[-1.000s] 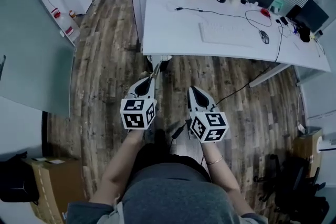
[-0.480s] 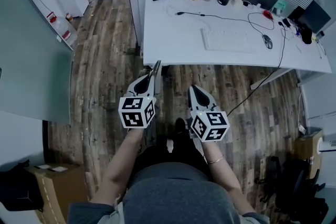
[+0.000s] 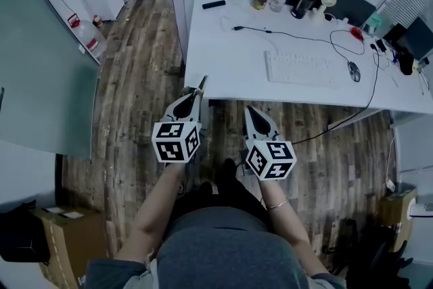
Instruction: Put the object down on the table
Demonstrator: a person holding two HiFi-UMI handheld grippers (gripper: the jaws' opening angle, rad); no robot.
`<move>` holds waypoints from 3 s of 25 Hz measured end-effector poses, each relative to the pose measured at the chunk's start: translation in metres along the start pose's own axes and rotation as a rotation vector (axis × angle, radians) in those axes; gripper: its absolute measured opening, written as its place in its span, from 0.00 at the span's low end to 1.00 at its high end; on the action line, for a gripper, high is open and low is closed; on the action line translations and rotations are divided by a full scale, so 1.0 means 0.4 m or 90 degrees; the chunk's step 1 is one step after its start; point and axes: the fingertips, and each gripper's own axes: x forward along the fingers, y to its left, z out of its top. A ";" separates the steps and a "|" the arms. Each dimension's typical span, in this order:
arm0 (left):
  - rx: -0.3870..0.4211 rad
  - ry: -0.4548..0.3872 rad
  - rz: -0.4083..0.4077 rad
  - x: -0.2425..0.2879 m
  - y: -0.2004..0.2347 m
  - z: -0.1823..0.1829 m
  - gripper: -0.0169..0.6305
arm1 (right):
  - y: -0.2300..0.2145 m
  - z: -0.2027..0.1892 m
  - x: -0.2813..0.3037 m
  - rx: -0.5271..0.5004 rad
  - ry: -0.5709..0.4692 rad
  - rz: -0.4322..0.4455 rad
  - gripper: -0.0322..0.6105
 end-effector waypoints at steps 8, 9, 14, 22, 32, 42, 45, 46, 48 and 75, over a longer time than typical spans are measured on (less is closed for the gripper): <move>-0.017 0.002 0.029 0.081 0.009 0.020 0.07 | -0.066 0.038 0.071 -0.001 0.004 0.026 0.06; -0.018 0.003 0.031 0.092 0.009 0.022 0.07 | -0.074 0.040 0.076 -0.001 0.005 0.028 0.06; -0.031 0.004 0.042 0.141 0.009 0.034 0.07 | -0.112 0.045 0.099 -0.001 0.013 0.038 0.06; -0.058 0.014 0.046 0.224 0.011 0.040 0.07 | -0.153 0.052 0.132 0.006 0.021 0.047 0.06; -0.112 0.030 0.052 0.361 0.043 0.031 0.07 | -0.188 0.053 0.154 0.010 0.030 0.045 0.06; -0.151 0.048 0.050 0.484 0.065 0.049 0.07 | -0.226 0.054 0.159 0.014 0.036 0.028 0.06; -0.163 0.047 0.041 0.514 0.054 0.056 0.07 | -0.234 0.051 0.159 0.016 0.037 0.023 0.06; -0.165 0.049 0.038 0.524 0.050 0.057 0.07 | -0.236 0.051 0.159 0.017 0.037 0.022 0.06; -0.171 0.057 0.033 0.542 0.046 0.055 0.07 | -0.237 0.051 0.160 0.019 0.036 0.021 0.06; -0.248 0.100 0.030 0.625 0.071 -0.026 0.07 | -0.257 0.028 0.152 0.030 0.051 0.004 0.06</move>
